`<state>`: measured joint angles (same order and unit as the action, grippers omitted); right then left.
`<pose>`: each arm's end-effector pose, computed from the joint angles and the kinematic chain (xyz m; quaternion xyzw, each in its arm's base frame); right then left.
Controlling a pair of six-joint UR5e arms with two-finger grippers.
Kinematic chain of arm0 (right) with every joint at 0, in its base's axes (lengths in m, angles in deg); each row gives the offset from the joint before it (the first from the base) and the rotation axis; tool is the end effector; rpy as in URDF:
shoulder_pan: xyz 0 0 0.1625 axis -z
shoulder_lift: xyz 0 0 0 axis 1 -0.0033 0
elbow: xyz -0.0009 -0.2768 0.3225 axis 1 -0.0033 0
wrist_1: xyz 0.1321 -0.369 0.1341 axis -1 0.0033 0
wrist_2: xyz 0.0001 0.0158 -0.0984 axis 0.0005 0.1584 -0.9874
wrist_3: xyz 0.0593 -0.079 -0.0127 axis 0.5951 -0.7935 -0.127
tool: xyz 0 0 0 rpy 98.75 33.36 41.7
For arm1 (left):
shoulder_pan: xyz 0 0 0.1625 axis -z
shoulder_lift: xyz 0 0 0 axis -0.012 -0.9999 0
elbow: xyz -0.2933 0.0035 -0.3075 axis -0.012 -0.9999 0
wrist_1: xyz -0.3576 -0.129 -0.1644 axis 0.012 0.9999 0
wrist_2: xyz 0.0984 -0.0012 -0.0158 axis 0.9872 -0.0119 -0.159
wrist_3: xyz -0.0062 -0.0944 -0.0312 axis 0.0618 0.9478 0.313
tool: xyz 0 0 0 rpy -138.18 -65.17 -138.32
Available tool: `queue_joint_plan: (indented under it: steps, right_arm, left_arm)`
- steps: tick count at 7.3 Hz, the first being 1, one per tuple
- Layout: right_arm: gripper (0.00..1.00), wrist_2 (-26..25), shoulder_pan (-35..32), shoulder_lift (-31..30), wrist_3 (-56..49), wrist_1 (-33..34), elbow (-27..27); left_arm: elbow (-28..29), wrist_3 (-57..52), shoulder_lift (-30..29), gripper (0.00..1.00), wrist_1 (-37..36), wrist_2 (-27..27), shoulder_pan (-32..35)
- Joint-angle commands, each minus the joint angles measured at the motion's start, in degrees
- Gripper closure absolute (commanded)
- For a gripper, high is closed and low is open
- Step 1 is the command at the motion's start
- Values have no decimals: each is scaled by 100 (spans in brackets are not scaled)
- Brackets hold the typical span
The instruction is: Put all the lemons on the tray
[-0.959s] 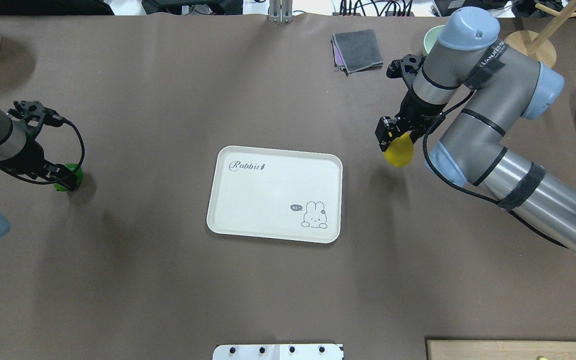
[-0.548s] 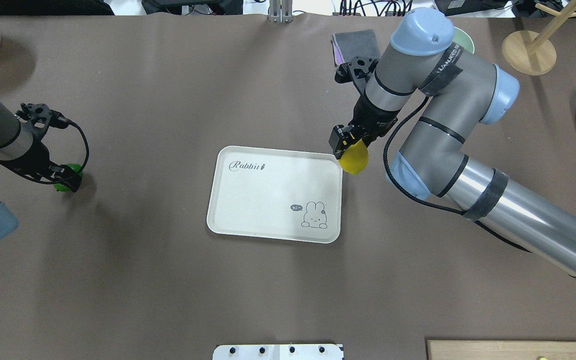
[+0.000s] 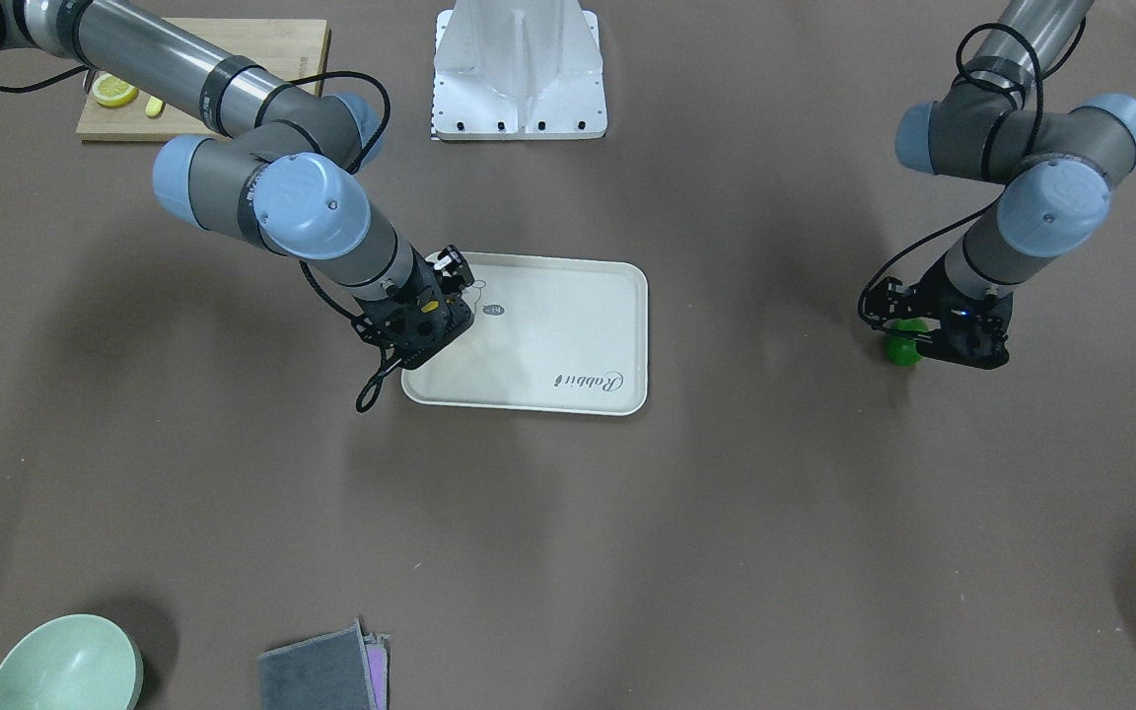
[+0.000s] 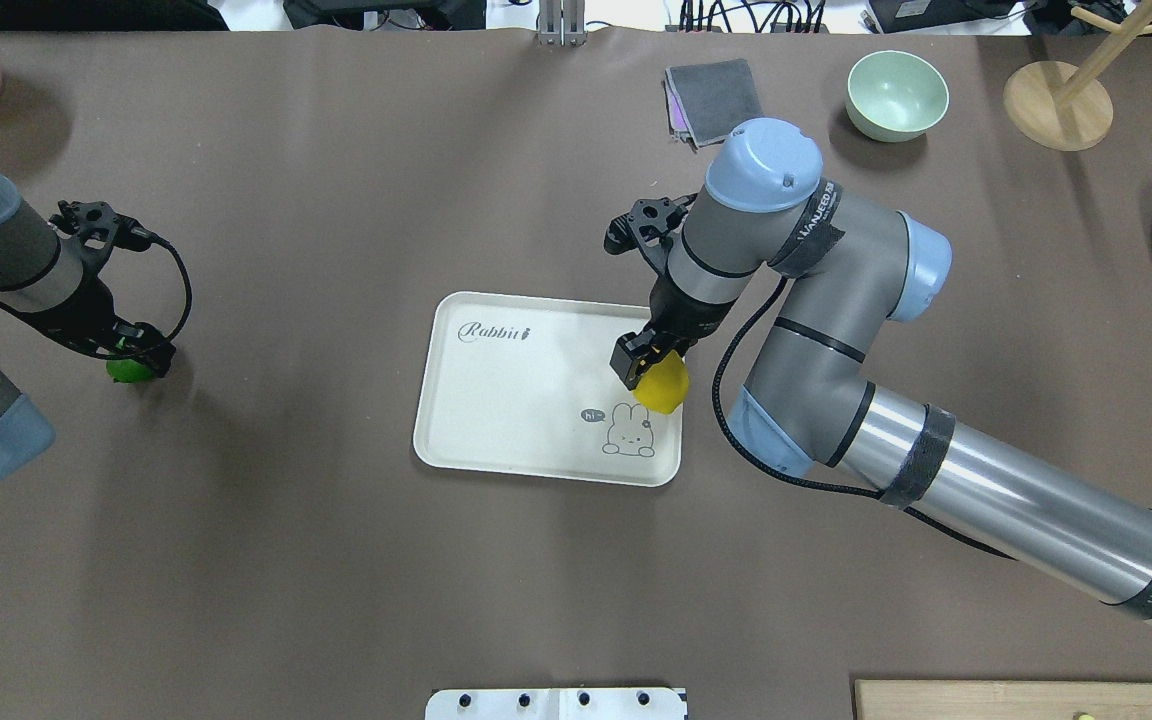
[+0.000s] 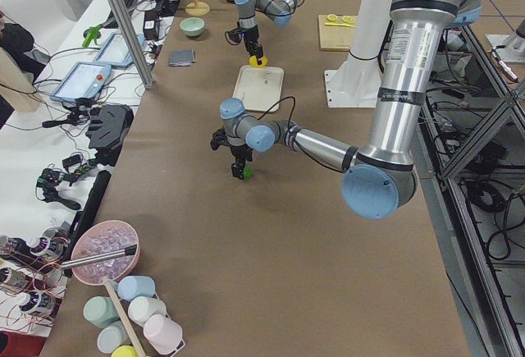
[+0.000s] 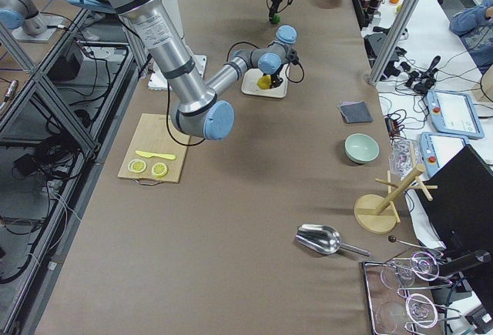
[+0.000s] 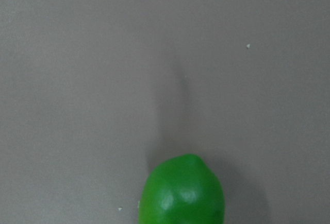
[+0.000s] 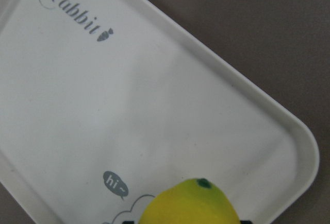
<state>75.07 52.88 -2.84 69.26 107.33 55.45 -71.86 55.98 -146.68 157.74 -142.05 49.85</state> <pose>-0.5299 -0.4879 0.2730 0.0650 -0.4644 -0.2956 0.8323 0.3100 -0.4996 0.5196 0.0152 0.3515 0.1468 0.9245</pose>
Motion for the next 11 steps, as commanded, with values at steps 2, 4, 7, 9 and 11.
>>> queue_joint_plan:
  steps: [2, 4, 7, 9, 11]
  right_arm:
    - [29, -57, 81, 52, -68, -166, -271]
    - [2, -49, -76, 69, -6, -246, -255]
    - [1, 346, -804, 88, 29, -176, -79]
    - [1, 662, -1349, -533, -6, -185, 131]
    - [1, 690, -1772, -1246, -76, -237, 508]
  left_arm:
    - [35, 50, 13, 75, 10, -35, 35]
    - [-44, 68, -4, 87, -69, -551, 428]
    - [-640, 146, -13, 100, -305, -993, 686]
    - [-748, 1205, -695, 100, -588, -1064, 598]
    - [-721, 2128, -1101, 100, -571, -1020, 126]
